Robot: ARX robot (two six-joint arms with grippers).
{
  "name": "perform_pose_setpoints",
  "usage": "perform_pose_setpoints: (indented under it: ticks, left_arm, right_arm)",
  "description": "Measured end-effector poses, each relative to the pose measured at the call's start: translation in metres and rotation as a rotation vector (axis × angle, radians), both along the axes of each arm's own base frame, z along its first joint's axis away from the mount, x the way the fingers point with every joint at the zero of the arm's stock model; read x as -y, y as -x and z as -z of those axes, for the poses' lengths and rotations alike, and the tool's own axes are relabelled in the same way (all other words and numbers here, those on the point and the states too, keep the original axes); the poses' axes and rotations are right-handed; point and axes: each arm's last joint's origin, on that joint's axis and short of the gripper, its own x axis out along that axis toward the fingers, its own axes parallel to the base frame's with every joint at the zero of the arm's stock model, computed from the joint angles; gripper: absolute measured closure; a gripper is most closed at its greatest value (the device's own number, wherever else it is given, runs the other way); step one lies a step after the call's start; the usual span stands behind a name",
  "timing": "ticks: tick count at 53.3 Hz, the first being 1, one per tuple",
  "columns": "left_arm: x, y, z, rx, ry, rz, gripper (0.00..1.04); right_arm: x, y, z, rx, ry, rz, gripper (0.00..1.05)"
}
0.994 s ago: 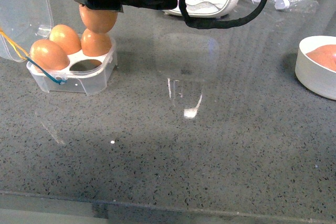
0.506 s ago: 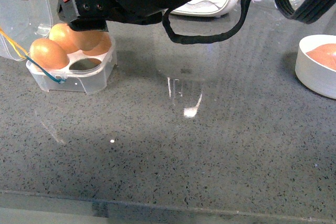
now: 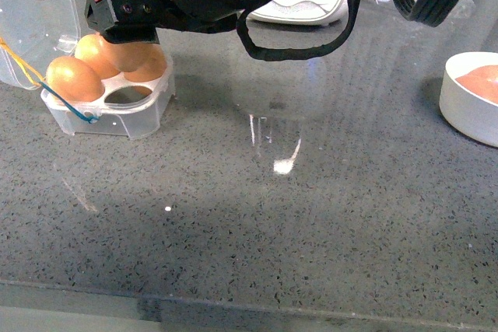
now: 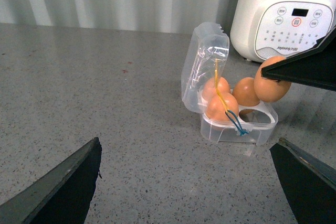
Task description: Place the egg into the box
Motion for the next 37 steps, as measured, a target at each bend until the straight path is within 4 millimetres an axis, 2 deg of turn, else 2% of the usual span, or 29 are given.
perform_pose_setpoints:
  ticks: [13,35,37]
  left_arm:
    - [0.0000,0.0000,0.0000,0.000,0.000,0.000,0.07]
    - [0.0000,0.0000,0.0000,0.000,0.000,0.000,0.07]
    - [0.0000,0.0000,0.0000,0.000,0.000,0.000,0.07]
  right_arm:
    - [-0.0031,-0.0021,0.0042,-0.017,0.022,0.006,0.64]
    - [-0.0006,-0.0015,-0.0005,-0.002,0.001,0.027,0.06]
    - [0.0027,-0.0002,-0.0032,0.007,-0.005,0.043,0.06]
